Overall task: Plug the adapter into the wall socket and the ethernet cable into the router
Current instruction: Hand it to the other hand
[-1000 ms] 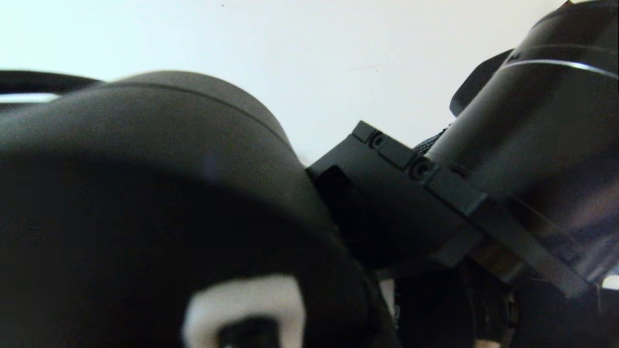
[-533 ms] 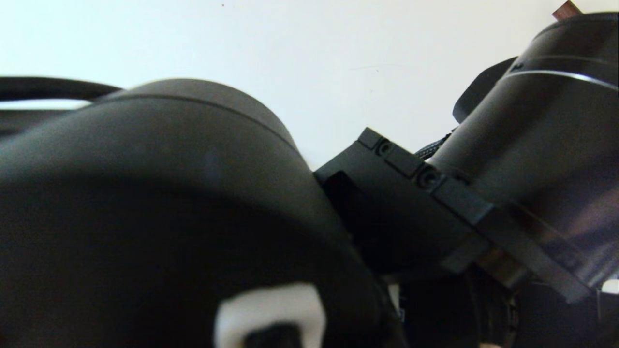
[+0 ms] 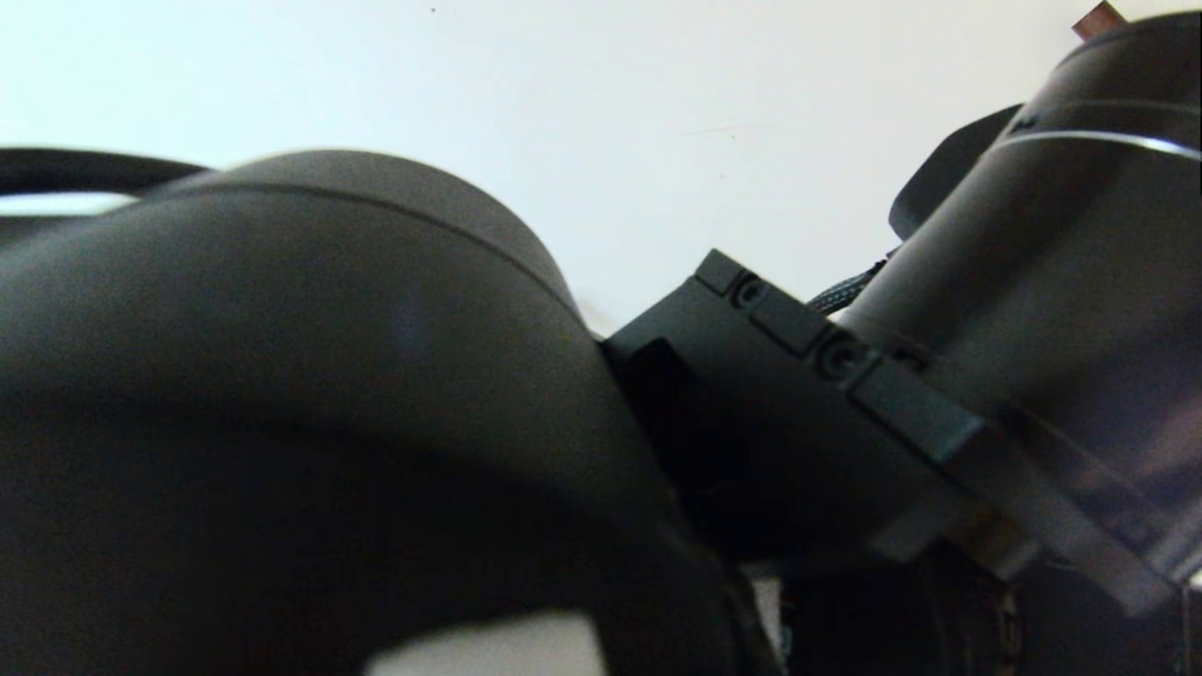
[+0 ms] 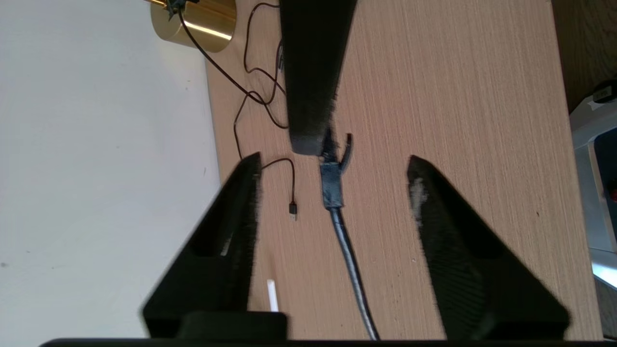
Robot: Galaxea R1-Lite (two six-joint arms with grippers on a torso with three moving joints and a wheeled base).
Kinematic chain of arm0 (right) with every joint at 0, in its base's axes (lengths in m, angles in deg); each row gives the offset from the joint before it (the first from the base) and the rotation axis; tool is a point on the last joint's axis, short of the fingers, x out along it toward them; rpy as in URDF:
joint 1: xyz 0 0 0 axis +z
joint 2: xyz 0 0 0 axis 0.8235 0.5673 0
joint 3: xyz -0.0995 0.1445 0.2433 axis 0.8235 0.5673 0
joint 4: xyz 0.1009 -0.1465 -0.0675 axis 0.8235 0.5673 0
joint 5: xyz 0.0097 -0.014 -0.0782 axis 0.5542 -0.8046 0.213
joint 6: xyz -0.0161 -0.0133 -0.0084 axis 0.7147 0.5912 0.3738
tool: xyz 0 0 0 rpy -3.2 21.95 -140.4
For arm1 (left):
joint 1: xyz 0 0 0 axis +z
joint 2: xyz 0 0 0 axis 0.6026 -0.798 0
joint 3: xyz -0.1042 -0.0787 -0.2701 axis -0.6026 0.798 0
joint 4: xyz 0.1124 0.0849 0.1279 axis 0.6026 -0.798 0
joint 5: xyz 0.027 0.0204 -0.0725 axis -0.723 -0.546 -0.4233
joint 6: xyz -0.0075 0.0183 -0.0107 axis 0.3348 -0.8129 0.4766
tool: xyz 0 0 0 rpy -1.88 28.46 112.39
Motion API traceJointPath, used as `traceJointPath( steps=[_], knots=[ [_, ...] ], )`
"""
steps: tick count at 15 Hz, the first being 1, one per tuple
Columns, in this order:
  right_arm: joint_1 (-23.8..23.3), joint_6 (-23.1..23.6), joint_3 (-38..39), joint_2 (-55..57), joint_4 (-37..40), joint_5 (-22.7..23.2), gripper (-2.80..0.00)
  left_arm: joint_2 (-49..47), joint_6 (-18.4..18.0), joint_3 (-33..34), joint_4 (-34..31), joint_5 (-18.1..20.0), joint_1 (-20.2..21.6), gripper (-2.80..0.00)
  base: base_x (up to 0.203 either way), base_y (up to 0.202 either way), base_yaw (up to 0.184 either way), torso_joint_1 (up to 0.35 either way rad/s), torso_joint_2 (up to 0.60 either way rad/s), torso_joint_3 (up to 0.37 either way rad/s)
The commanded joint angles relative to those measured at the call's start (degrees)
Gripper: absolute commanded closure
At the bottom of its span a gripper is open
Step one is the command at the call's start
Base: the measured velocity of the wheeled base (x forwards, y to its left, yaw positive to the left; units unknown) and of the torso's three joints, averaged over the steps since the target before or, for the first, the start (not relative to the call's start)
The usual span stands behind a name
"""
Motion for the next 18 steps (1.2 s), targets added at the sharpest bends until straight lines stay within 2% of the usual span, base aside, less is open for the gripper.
traceJointPath(
  steps=[1,3,4,6,8,9,11,12,14,16,18],
  knots=[
    [-0.05,-2.82,-0.52,-0.69,-0.23,0.23,0.00,2.50,-0.29,1.55,-0.21,-0.42,0.01,-2.80,0.000,0.000,0.000,0.000,0.00,0.000],
    [-0.09,-9.03,-2.77,-0.81,-0.14,0.07,0.00,5.74,-0.30,3.22,0.15,-3.57,0.18,-2.80,0.000,0.000,0.000,0.000,0.00,0.000],
    [-0.15,-13.18,-4.35,-0.46,-0.06,-0.19,0.00,7.16,-0.26,3.93,2.27,-4.71,0.85,-2.80,0.000,0.000,0.000,0.000,0.00,0.000],
    [-0.28,-23.00,-8.14,1.71,0.27,-1.38,0.00,10.28,-0.33,8.05,10.91,-4.78,4.14,-2.80,0.000,0.000,0.000,0.000,0.00,0.000],
    [-0.31,-33.29,-11.71,5.60,0.43,-2.07,0.00,13.54,-1.99,15.70,19.22,-2.84,5.93,-2.80,0.000,0.000,0.000,0.000,0.00,0.000],
    [-0.26,-36.24,-13.16,8.02,0.61,-1.95,0.00,14.82,-3.34,19.62,25.82,-1.81,6.73,-2.80,0.000,0.000,0.000,0.000,0.00,0.000],
    [-0.03,-39.51,-17.53,11.25,4.63,-0.10,0.00,15.89,-5.99,24.97,37.70,-0.24,8.14,-2.80,0.000,0.000,0.000,0.000,0.00,0.000],
    [-0.06,-41.57,-19.96,11.73,7.45,1.28,0.00,16.57,-7.36,27.11,40.51,0.78,8.41,-2.80,0.000,0.000,0.000,0.000,0.00,0.000],
    [-0.05,-47.18,-22.51,13.23,9.20,3.18,0.00,18.78,-10.66,30.47,41.90,1.40,8.52,-2.80,0.000,0.000,0.000,0.000,0.00,0.000],
    [-0.14,-47.71,-22.85,13.31,9.45,5.17,0.00,19.90,-11.33,34.29,42.83,1.63,8.53,-2.80,0.000,0.000,0.000,0.000,0.00,0.000],
    [-0.13,-48.56,-24.35,13.20,9.93,6.08,0.00,20.27,-11.48,37.93,48.08,2.79,8.61,-2.80,0.000,0.000,0.000,0.000,0.00,0.000]
  ],
)
